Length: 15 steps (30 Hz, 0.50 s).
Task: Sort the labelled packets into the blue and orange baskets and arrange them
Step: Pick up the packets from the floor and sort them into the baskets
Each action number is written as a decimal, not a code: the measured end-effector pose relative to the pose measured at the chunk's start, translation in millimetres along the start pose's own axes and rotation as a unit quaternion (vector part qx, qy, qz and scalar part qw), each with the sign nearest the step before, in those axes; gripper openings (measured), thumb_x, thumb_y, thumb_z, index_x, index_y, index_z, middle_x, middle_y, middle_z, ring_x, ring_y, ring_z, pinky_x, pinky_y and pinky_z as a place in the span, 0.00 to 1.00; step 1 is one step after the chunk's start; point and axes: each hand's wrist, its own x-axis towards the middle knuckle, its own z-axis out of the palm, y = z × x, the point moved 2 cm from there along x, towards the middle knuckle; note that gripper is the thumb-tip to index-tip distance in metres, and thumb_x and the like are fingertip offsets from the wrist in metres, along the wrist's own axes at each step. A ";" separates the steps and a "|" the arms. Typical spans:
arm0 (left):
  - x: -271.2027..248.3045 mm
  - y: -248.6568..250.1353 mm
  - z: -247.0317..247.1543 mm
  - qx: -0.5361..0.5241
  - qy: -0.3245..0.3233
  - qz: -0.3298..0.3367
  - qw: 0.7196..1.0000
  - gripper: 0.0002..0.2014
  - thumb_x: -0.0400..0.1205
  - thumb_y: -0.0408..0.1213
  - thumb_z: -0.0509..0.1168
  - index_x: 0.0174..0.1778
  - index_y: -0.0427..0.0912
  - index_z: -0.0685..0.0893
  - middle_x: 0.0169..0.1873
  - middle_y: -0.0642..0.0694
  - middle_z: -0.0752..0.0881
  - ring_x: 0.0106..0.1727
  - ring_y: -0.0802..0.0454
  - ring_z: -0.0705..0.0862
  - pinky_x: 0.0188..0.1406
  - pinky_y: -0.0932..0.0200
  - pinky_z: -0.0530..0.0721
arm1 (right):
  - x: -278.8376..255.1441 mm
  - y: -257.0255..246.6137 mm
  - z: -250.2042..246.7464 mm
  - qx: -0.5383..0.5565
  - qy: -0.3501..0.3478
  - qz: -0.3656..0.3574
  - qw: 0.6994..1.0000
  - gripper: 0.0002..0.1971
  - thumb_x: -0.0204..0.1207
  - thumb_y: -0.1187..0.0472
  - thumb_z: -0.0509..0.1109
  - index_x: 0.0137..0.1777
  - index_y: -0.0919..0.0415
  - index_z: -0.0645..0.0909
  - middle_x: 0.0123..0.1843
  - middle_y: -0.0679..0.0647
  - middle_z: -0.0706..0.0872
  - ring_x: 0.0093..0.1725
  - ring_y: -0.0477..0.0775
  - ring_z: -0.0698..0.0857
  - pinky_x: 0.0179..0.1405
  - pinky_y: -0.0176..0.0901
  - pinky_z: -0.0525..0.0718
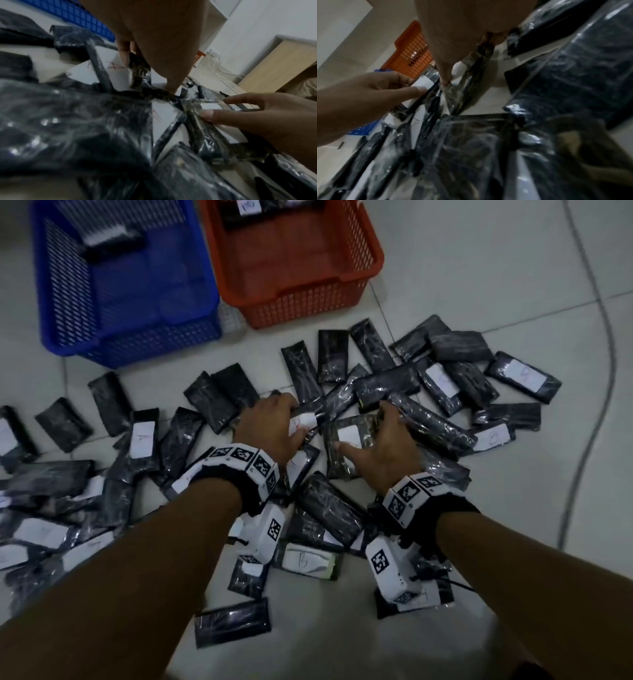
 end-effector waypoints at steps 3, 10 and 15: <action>0.1 -4.0 -10.1 -0.084 -0.011 -0.032 0.996 0.15 0.81 0.51 0.63 0.54 0.46 0.71 0.39 0.44 0.83 0.41 0.41 0.83 0.37 0.52 0.79 | 3.9 -11.2 -2.6 0.027 -0.023 0.039 0.999 0.37 0.59 0.40 0.82 0.66 0.51 0.74 0.54 0.45 0.86 0.53 0.51 0.85 0.53 0.48 0.85; 3.1 -51.6 -76.1 -0.093 0.078 -0.040 0.992 0.18 0.84 0.50 0.59 0.66 0.46 0.75 0.56 0.43 0.84 0.54 0.43 0.83 0.45 0.58 0.73 | 22.6 -66.5 2.0 0.145 -0.080 -0.052 0.985 0.09 0.69 0.59 0.78 0.47 0.55 0.82 0.42 0.47 0.87 0.41 0.46 0.86 0.48 0.47 0.88; 5.2 -123.2 -136.9 -0.068 0.146 -0.108 0.981 0.17 0.85 0.47 0.58 0.66 0.41 0.73 0.54 0.36 0.83 0.48 0.36 0.82 0.42 0.51 0.77 | 59.5 -152.2 -12.4 0.027 -0.020 -0.260 0.965 0.15 0.72 0.57 0.74 0.58 0.55 0.78 0.54 0.49 0.79 0.52 0.49 0.79 0.51 0.40 0.75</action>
